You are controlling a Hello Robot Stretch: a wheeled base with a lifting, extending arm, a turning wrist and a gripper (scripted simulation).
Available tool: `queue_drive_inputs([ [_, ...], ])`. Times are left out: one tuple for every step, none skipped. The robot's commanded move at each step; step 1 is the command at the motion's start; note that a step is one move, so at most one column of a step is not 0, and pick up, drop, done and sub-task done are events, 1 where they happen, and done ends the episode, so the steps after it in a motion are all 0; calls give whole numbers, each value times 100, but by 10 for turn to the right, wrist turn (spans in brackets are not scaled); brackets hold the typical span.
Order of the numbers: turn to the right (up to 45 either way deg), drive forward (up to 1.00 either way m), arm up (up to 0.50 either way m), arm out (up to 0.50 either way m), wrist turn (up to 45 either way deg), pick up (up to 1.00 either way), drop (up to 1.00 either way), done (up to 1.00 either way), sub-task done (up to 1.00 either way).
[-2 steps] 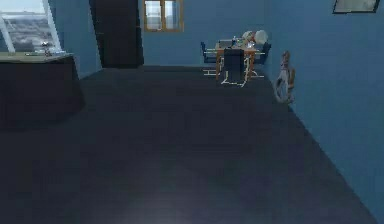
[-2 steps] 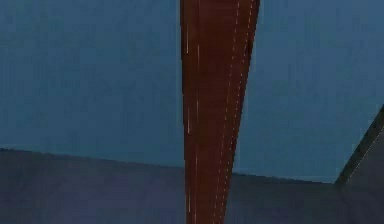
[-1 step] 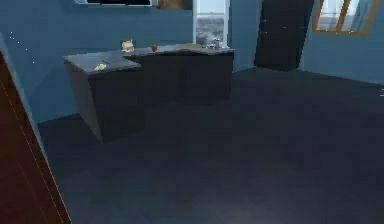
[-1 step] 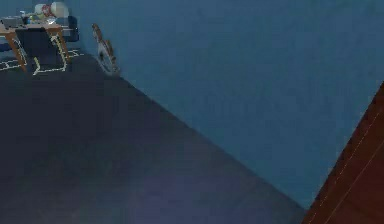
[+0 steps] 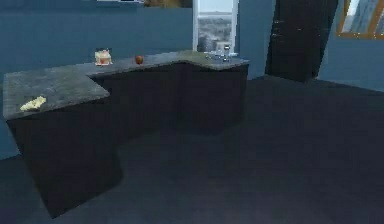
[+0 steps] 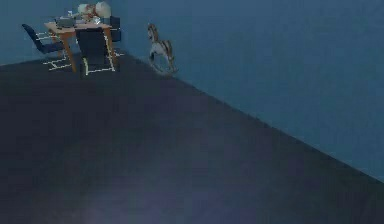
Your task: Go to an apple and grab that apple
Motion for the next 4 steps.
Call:
queue_drive_inputs([
  [0,100,0,0,0,0,0,0,0],
  [-60,0,0,0,0,0,0,0,0],
  [0,50,0,0,0,0,0,0,0],
  [-450,0,0,0,0,0,0,0,0],
])
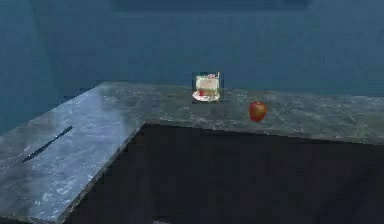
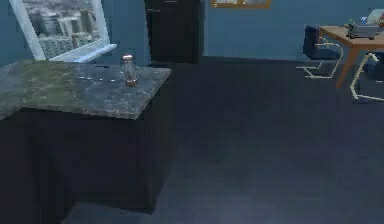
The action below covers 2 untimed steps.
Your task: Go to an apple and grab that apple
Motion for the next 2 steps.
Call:
queue_drive_inputs([
  [-450,0,0,0,0,0,0,0,0],
  [-240,0,0,0,0,0,0,0,0],
])
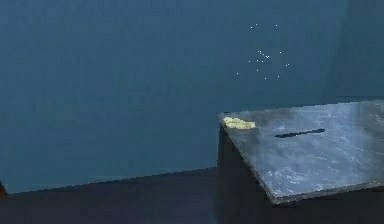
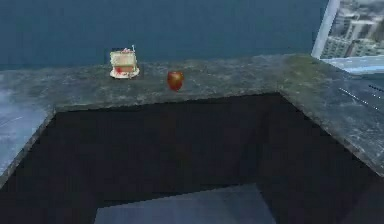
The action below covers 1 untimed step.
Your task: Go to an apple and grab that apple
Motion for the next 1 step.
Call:
queue_drive_inputs([
  [450,0,0,0,0,0,0,0,0],
])
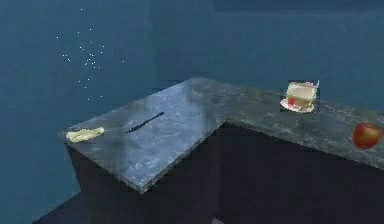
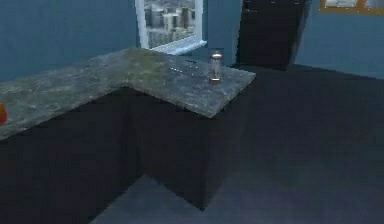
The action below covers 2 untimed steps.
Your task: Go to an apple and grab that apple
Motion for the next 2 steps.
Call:
queue_drive_inputs([
  [450,0,0,0,0,0,0,0,0],
  [180,0,0,0,0,0,0,0,0],
])
